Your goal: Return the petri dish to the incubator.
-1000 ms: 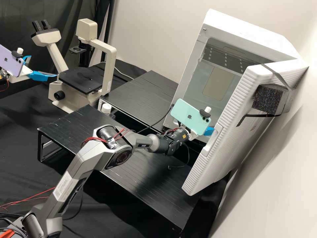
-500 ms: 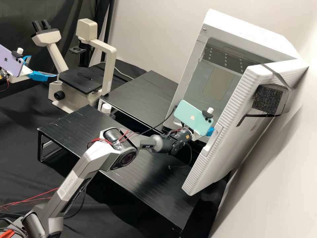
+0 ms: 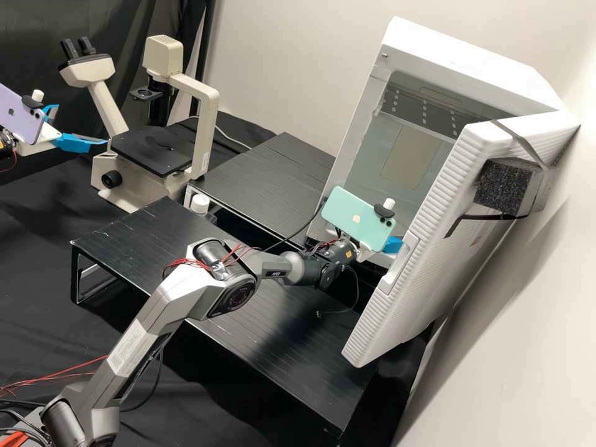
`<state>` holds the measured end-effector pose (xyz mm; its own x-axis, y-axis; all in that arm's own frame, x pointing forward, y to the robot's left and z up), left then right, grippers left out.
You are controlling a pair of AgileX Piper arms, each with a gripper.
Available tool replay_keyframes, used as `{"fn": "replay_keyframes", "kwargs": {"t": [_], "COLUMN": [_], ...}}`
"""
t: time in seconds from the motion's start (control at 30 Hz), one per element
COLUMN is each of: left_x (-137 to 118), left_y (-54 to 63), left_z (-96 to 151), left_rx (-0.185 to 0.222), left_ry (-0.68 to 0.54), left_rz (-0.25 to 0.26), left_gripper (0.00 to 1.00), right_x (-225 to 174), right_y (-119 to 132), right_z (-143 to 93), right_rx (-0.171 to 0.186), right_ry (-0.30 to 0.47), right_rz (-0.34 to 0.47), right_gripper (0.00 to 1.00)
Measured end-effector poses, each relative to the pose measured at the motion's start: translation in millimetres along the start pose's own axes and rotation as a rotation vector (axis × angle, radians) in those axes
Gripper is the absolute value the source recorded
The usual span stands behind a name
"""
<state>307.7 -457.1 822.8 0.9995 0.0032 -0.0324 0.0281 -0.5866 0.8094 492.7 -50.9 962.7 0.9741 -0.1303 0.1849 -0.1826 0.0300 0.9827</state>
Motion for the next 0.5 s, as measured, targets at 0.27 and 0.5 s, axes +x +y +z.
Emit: {"fn": "replay_keyframes", "kwargs": {"t": [0.27, 0.5], "left_x": [0, 0], "left_y": [0.0, 0.0], "left_z": [0, 0], "left_rx": [0.0, 0.0], "left_ry": [0.0, 0.0], "left_rz": [0.0, 0.0], "left_gripper": [1.0, 1.0], "right_x": [-18, -57], "right_y": [1, 28], "right_z": [-2, 7], "right_rx": [0.018, 0.118], "right_ry": [0.012, 0.002], "right_rz": [0.003, 0.063], "right_gripper": [1.0, 1.0]}}
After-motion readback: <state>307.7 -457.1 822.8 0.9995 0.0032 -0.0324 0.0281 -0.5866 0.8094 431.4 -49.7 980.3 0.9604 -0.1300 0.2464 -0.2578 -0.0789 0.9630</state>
